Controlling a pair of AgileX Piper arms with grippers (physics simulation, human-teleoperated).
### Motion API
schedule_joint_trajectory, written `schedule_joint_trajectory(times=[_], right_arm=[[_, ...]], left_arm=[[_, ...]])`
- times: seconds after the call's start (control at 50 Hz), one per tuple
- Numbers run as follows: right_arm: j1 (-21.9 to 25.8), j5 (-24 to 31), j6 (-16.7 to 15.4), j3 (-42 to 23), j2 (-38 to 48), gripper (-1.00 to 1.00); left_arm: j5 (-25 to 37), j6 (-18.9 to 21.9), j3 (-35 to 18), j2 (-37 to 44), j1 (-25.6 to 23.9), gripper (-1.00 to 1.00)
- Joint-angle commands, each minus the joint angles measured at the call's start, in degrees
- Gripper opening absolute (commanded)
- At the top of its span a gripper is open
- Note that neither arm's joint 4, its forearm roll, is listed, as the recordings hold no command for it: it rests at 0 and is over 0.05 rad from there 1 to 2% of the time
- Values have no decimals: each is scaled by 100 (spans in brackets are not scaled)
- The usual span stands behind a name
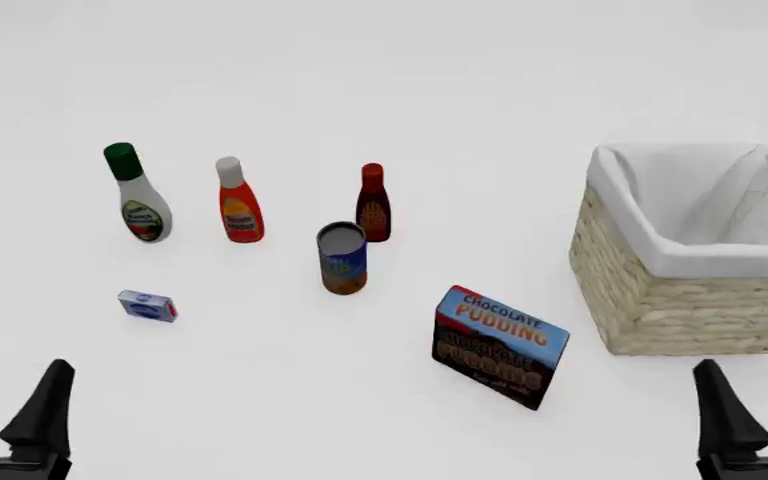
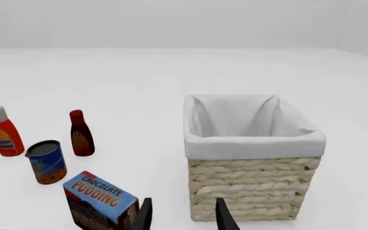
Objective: Pick the bbq sauce and place it in the basket.
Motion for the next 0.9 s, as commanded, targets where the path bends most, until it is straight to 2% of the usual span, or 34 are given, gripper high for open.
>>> schedule_joint_trajectory(times=[0.02,0.28,0.34,0.36,0.38,0.42,0.46,0.56,0.76,0.9], right_arm=[[50,20,-34,-16,24,100],[130,86,-83,-8,31,100],[114,96,12,-14,43,100],[-12,79,181,-21,30,100],[-12,81,217,-25,43,100],[-4,67,16,-31,72,100],[46,110,6,-51,52,100],[67,373,16,-401,63,100],[237,381,-16,-1120,681,100],[546,385,-80,-1570,1174,100]], left_arm=[[0,0,0,0,0,100],[0,0,0,0,0,100],[0,0,0,0,0,100],[0,0,0,0,0,100],[0,0,0,0,0,100],[0,0,0,0,0,100],[0,0,0,0,0,100],[0,0,0,0,0,100],[0,0,0,0,0,100],[0,0,0,0,0,100]])
